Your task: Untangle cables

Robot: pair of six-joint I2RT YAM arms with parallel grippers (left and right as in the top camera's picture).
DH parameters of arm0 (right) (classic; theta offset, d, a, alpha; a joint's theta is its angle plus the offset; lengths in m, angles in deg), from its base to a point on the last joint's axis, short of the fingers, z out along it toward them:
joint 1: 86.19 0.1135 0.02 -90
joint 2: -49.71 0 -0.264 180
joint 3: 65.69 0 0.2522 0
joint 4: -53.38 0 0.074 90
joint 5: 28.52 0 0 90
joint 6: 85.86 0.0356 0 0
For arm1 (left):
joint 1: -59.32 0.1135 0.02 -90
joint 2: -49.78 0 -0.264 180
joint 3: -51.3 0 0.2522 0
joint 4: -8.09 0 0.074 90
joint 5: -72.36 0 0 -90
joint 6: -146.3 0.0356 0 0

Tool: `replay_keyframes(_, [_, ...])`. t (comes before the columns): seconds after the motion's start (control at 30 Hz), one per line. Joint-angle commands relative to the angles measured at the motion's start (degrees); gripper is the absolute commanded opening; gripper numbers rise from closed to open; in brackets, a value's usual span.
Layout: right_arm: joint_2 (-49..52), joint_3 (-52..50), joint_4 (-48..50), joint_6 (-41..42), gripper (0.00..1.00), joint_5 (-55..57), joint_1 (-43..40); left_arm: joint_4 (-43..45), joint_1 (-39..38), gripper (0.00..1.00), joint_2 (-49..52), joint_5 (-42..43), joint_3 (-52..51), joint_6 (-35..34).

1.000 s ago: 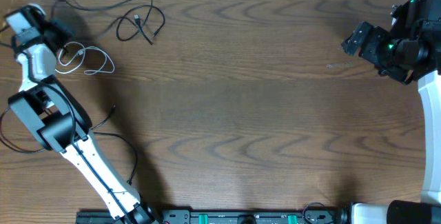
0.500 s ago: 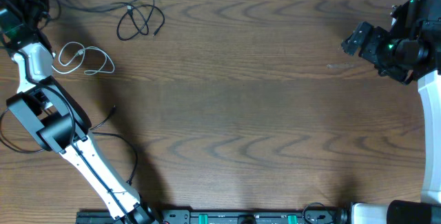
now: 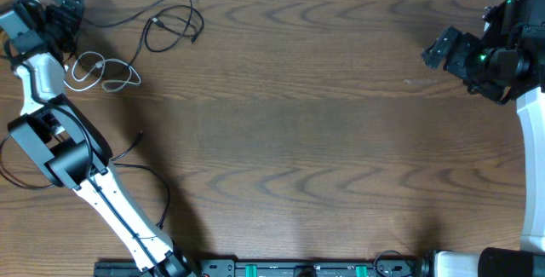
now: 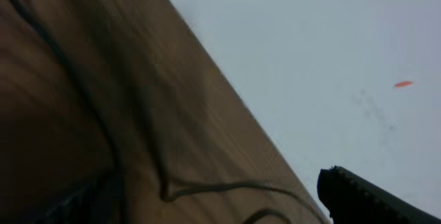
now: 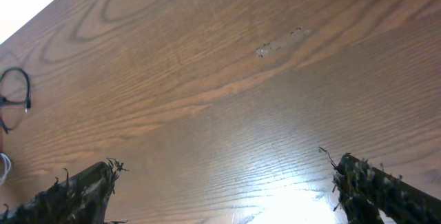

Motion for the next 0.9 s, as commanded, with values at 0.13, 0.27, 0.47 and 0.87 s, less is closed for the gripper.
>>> replay_keyframes(0.13, [0.1, 0.1, -0.1, -0.6, 0.99, 0.2, -0.3, -3.3, 1.7, 0.96, -8.4, -0.3, 0.7, 4.2])
replay_keyframes(0.27, [0.1, 0.1, -0.1, -0.6, 0.99, 0.2, -0.3, -7.8, 1.5, 0.96, -14.9, -0.3, 0.7, 4.2])
replay_keyframes(0.47, [0.1, 0.1, -0.1, -0.6, 0.99, 0.2, -0.3, -23.3, 1.4, 0.96, -25.7, 0.5, 0.7, 3.8])
replay_keyframes(0.87, [0.1, 0.1, -0.1, -0.6, 0.99, 0.2, -0.3, -38.8, -5.6, 0.97, -42.0, 11.5, 0.7, 10.8])
